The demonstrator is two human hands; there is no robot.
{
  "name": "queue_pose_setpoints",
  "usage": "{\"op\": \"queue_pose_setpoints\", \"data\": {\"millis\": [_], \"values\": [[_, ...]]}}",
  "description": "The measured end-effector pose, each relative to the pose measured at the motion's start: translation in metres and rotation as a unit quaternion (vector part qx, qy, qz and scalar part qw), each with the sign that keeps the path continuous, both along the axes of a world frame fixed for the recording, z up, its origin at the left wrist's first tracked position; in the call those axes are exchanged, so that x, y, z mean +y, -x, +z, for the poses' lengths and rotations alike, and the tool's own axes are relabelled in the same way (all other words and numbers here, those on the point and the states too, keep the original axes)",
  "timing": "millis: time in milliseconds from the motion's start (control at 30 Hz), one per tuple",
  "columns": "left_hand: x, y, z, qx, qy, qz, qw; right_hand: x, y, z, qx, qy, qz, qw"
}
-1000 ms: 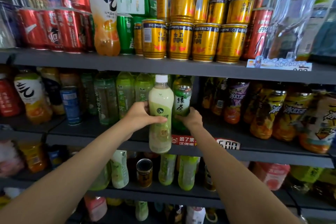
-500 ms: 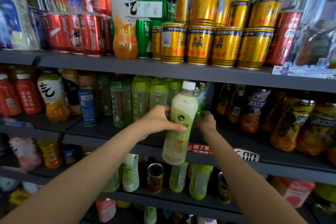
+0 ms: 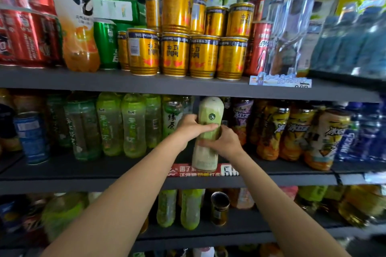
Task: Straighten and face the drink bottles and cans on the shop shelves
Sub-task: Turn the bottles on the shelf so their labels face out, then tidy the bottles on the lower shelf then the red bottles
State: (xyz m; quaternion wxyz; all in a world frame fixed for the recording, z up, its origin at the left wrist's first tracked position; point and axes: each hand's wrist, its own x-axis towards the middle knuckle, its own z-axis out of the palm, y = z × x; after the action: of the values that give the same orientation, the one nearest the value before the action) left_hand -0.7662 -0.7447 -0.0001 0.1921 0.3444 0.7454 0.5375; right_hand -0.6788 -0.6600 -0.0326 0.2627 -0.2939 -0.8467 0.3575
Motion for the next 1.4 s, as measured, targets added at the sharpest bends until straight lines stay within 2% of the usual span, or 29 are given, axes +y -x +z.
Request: {"op": "queue_pose_setpoints", "data": {"millis": [100,233,300,467,700,767,867,1000,1200,1400], "values": [[-0.011,0.012,0.002,0.046,-0.012,-0.022,0.999,0.015,0.028,-0.002,0.026,0.063,-0.029,0.997],[-0.043,0.037,-0.014,0.164,0.121,-0.026,0.979,0.03,0.059,-0.011,0.017,0.106,-0.05,0.993],[-0.053,0.047,-0.029,0.172,0.139,-0.013,0.975,0.033,0.073,-0.013,0.009,0.09,-0.053,0.995],[-0.059,0.059,-0.041,0.171,0.117,0.041,0.977,0.035,0.096,-0.016,0.007,0.061,-0.068,0.996],[-0.064,0.053,-0.048,0.188,0.093,0.052,0.976,0.032,0.094,-0.028,0.019,0.068,-0.109,0.992],[-0.069,0.051,-0.048,0.192,0.082,0.062,0.976,0.021,0.086,-0.028,0.043,0.058,-0.147,0.986],[-0.086,0.048,-0.046,0.221,0.07,0.089,0.969,-0.016,0.072,-0.024,0.164,-0.022,-0.173,0.971],[-0.123,0.05,-0.042,0.253,0.064,0.159,0.952,-0.095,0.073,-0.008,0.241,-0.054,-0.093,0.965],[-0.235,0.082,-0.038,0.248,0.04,0.241,0.938,-0.224,0.119,-0.004,0.247,-0.048,0.007,0.968],[-0.38,0.138,-0.049,0.201,0.056,0.287,0.935,-0.345,0.174,-0.02,0.221,0.028,0.053,0.973]]}}
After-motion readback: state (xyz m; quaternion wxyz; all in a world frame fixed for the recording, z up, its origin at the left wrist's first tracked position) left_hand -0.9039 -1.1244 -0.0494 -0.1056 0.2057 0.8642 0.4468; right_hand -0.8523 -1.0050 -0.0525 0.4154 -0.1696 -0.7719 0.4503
